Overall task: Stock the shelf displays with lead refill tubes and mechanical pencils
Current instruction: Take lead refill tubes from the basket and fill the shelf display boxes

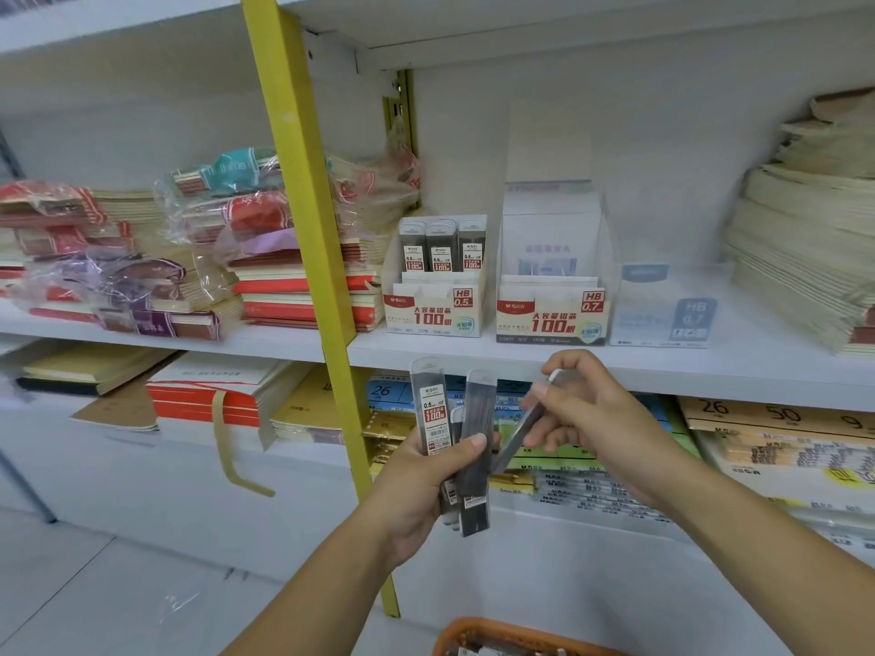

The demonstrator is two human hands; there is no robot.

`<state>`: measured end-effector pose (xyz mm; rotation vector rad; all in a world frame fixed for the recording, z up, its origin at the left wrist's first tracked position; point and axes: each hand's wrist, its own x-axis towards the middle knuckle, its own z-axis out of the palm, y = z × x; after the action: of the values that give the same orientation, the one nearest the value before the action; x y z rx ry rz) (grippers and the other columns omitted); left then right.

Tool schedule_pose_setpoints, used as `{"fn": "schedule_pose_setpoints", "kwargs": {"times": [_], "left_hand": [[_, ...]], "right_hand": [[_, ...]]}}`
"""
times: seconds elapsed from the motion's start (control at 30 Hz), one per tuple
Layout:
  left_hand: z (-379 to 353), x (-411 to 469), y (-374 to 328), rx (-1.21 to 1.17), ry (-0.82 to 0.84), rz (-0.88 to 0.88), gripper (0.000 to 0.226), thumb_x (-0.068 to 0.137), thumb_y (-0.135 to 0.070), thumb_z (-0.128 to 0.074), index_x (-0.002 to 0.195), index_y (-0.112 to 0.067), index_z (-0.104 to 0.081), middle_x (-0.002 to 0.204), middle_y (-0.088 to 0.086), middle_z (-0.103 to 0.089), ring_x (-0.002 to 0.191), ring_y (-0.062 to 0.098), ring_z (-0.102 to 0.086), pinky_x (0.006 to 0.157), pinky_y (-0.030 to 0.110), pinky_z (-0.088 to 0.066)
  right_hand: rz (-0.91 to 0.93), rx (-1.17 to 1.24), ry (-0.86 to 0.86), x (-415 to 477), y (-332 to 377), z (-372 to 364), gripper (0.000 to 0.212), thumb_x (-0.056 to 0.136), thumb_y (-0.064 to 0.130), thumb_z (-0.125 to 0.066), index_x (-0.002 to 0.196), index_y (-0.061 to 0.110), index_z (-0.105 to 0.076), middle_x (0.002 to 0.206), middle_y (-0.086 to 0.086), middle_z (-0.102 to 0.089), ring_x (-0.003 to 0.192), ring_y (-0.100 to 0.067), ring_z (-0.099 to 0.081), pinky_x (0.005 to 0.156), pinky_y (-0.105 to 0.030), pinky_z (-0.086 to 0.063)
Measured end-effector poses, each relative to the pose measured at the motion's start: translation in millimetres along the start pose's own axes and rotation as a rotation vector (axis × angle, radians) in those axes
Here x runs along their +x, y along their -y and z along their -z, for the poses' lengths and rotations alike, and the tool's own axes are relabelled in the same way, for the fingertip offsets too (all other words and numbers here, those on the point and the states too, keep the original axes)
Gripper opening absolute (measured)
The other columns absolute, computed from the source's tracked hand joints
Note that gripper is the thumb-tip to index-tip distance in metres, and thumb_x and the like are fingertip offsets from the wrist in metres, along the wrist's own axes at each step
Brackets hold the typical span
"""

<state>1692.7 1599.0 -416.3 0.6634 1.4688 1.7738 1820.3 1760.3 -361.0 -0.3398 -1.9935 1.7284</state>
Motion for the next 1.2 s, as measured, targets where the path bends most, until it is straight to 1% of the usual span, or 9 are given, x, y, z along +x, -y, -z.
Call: {"fn": "schedule_pose_setpoints", "kwargs": {"times": [0.1,0.27,0.47,0.7,0.87,0.93,1.0,1.13,1.2], "left_hand": [[0,0,-1,0.030,-0.007,-0.011,0.038,0.071,-0.035,-0.079,0.107,-0.028,-0.072,0.110,0.004,-0.076,0.100,0.021,-0.073,0.088,0.046,-0.055],[5,-1,-7,0.075,-0.070,-0.052,0.037,0.082,-0.030,-0.076,0.117,-0.025,-0.065,0.107,0.000,-0.077,0.097,0.018,-0.074,0.087,0.044,-0.055],[7,-3,-14,0.102,-0.101,-0.084,0.027,0.089,-0.027,-0.072,0.115,-0.029,-0.065,0.104,-0.002,-0.077,0.095,0.016,-0.074,0.090,0.046,-0.055],[10,3,-40,0.082,-0.096,-0.168,0.026,0.092,-0.029,-0.069,0.116,-0.035,-0.064,0.106,-0.008,-0.077,0.096,0.014,-0.074,0.087,0.041,-0.053],[22,17,-72,-0.020,-0.133,-0.279,0.045,0.078,-0.039,-0.073,0.120,-0.029,-0.062,0.107,-0.005,-0.077,0.095,0.018,-0.075,0.087,0.042,-0.055],[27,24,-78,-0.040,-0.145,-0.313,0.048,0.075,-0.041,-0.074,0.120,-0.028,-0.063,0.107,-0.004,-0.077,0.094,0.018,-0.075,0.089,0.045,-0.055],[31,30,-81,-0.056,-0.154,-0.332,0.048,0.072,-0.042,-0.074,0.117,-0.029,-0.064,0.106,-0.004,-0.077,0.093,0.017,-0.075,0.089,0.047,-0.056],[38,42,-79,-0.078,-0.160,-0.329,0.047,0.071,-0.044,-0.074,0.115,-0.030,-0.066,0.104,-0.005,-0.078,0.092,0.016,-0.076,0.086,0.044,-0.057],[40,46,-78,-0.076,-0.150,-0.317,0.048,0.071,-0.045,-0.074,0.115,-0.030,-0.066,0.104,-0.006,-0.078,0.092,0.016,-0.076,0.085,0.043,-0.058]], "right_hand": [[0.004,-0.136,0.002,-1,3,-3,0.008,0.100,0.024,-0.049,0.107,0.026,-0.047,0.098,0.005,-0.073,0.074,-0.024,-0.069,0.066,-0.030,-0.052],[0.032,-0.342,0.003,-3,10,5,0.016,0.103,0.027,-0.040,0.114,0.039,-0.039,0.106,0.026,-0.068,0.073,-0.005,-0.062,0.074,-0.018,-0.050],[0.029,-0.264,-0.072,-4,17,5,0.019,0.098,0.024,-0.052,0.109,0.040,-0.052,0.097,0.009,-0.075,0.082,-0.012,-0.072,0.084,-0.030,-0.053],[0.206,-0.145,-0.171,-1,44,-8,0.033,0.096,0.008,-0.054,0.109,0.038,-0.064,0.100,0.007,-0.074,0.084,-0.016,-0.073,0.072,-0.024,-0.059],[0.543,-0.381,-0.308,48,120,-6,0.033,0.094,0.012,-0.058,0.101,0.044,-0.053,0.095,0.011,-0.072,0.081,-0.005,-0.070,0.067,-0.018,-0.056],[0.606,-0.541,-0.336,77,142,-8,0.029,0.093,0.014,-0.060,0.094,0.040,-0.046,0.091,0.011,-0.070,0.080,0.002,-0.065,0.072,-0.013,-0.051],[0.610,-0.801,-0.331,104,153,-13,0.026,0.091,0.017,-0.062,0.092,0.035,-0.043,0.087,0.013,-0.068,0.074,0.005,-0.060,0.063,-0.006,-0.042],[0.508,-1.136,-0.214,146,152,-20,0.016,0.090,0.016,-0.059,0.099,0.025,-0.049,0.094,0.000,-0.068,0.083,-0.018,-0.062,0.074,-0.038,-0.053],[0.466,-1.200,-0.167,161,147,-21,0.015,0.089,0.015,-0.060,0.100,0.022,-0.052,0.095,-0.002,-0.067,0.086,-0.021,-0.062,0.077,-0.043,-0.053]]}}
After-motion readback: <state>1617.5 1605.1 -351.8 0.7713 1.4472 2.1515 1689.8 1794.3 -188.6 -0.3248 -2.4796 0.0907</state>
